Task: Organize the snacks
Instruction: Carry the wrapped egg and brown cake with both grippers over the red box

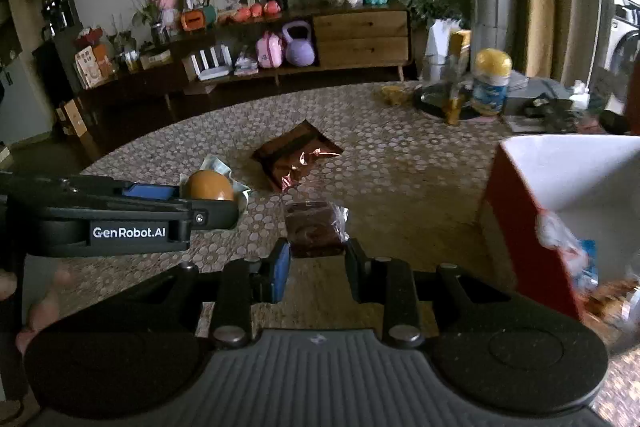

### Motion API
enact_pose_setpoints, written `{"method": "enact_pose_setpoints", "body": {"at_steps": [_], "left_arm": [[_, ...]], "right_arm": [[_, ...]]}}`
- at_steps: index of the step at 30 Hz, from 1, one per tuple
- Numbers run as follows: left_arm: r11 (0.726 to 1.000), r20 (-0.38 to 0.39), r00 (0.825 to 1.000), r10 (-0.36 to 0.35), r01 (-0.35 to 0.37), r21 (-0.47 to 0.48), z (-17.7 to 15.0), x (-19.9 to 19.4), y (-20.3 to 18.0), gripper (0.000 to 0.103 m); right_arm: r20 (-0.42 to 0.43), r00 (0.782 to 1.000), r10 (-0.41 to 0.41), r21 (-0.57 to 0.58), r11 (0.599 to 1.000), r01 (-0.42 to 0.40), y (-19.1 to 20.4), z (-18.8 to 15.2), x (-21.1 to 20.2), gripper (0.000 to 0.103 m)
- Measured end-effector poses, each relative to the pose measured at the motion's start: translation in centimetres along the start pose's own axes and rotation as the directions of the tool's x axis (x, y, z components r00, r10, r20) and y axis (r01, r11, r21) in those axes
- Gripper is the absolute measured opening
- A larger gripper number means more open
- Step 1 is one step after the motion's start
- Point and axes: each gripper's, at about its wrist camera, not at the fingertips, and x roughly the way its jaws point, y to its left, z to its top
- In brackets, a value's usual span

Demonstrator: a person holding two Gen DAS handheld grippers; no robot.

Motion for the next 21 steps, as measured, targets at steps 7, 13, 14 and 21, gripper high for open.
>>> {"method": "enact_pose_setpoints", "body": {"at_steps": [7, 13, 14, 21], "left_arm": [[0.997, 0.030, 0.998, -0.059, 0.057, 0.055, -0.2, -3.9, -4.4, 0.047], [0.987, 0.058, 0.991, -0.124, 0.117, 0.109, -0.3, -6.4, -8.6, 0.047], [0.985, 0.061, 0.989, -0.135, 0.127, 0.117, -0.3, -6.7, -9.3, 0.047], [0.964, 0.064, 0.976, -0.206, 0.191, 0.186, -0.5, -7.0, -14.6, 0.047]], "right_arm": [[0.039, 0.999, -0.018, 0.012, 1.000, 0.018, -1.3, -0.9, -6.0, 0.029], [0.076, 0.996, -0.043, 0.042, 0.998, 0.040, -3.3, -1.5, -10.4, 0.029], [0.084, 0.995, -0.050, 0.045, 0.998, 0.046, -3.7, -1.6, -11.0, 0.029], [0.117, 0.987, -0.112, 0.088, 0.991, 0.102, -7.5, -2.6, -14.4, 0.029]]}}
